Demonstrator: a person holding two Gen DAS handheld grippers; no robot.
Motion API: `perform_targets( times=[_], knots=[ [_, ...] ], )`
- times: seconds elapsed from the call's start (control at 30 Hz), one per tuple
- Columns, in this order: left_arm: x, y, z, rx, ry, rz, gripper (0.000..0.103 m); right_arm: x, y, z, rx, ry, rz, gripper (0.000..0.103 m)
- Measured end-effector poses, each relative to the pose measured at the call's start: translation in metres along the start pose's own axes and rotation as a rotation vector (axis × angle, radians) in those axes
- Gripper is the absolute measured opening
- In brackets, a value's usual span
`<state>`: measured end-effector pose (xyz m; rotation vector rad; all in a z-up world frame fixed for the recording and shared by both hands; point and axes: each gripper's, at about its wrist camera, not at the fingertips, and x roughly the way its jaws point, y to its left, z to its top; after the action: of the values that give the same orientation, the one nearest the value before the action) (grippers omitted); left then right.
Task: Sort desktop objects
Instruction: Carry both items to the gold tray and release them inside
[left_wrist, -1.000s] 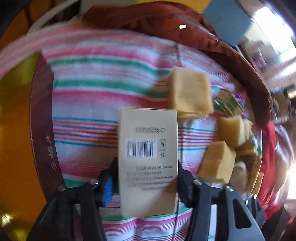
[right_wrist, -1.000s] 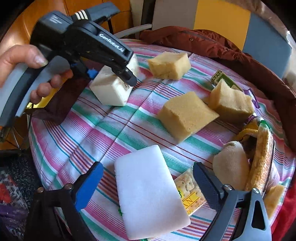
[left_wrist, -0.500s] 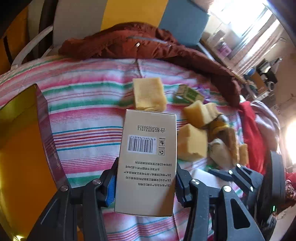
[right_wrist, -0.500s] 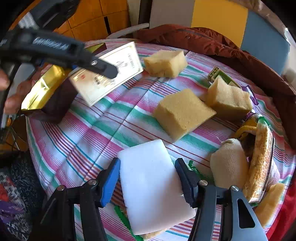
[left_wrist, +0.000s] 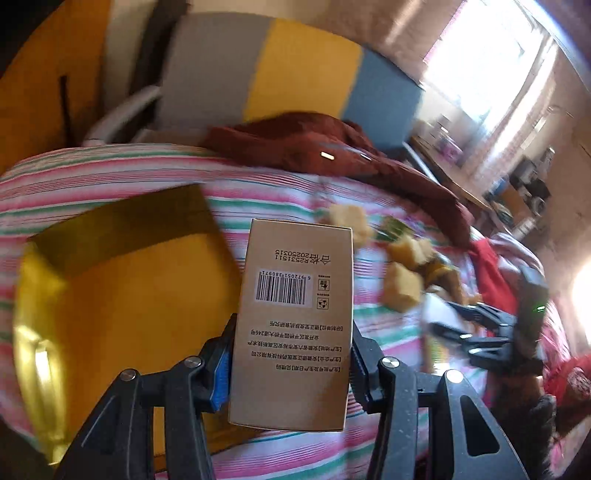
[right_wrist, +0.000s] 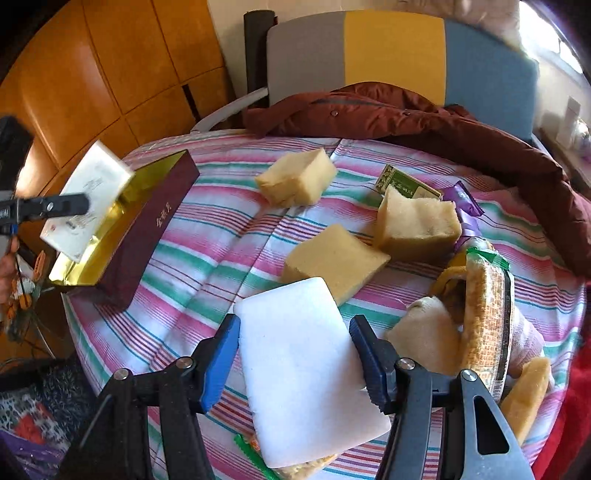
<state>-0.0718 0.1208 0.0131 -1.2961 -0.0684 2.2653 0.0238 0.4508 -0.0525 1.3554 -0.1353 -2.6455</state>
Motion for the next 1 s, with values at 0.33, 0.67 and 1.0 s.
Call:
perform_targets(
  times=[0.33, 0.67, 1.0],
  knots=[
    [-0.025, 0.114, -0.036, -0.202, -0.016, 0.149, 0.051, -0.019, 0.074, 0.041, -0.007, -0.097, 0.145, 0.062],
    [-0.032, 0.146, -0.065, -0.214, -0.047, 0.246, 0.052, 0.029, 0.203, 0.079, -0.031, -0.088, 0.313, 0.062],
    [-0.047, 0.169, -0.086, -0.296, -0.074, 0.220, 0.068, 0.089, 0.269, 0.090, 0.081, 0.002, 0.392, 0.074]
  ],
)
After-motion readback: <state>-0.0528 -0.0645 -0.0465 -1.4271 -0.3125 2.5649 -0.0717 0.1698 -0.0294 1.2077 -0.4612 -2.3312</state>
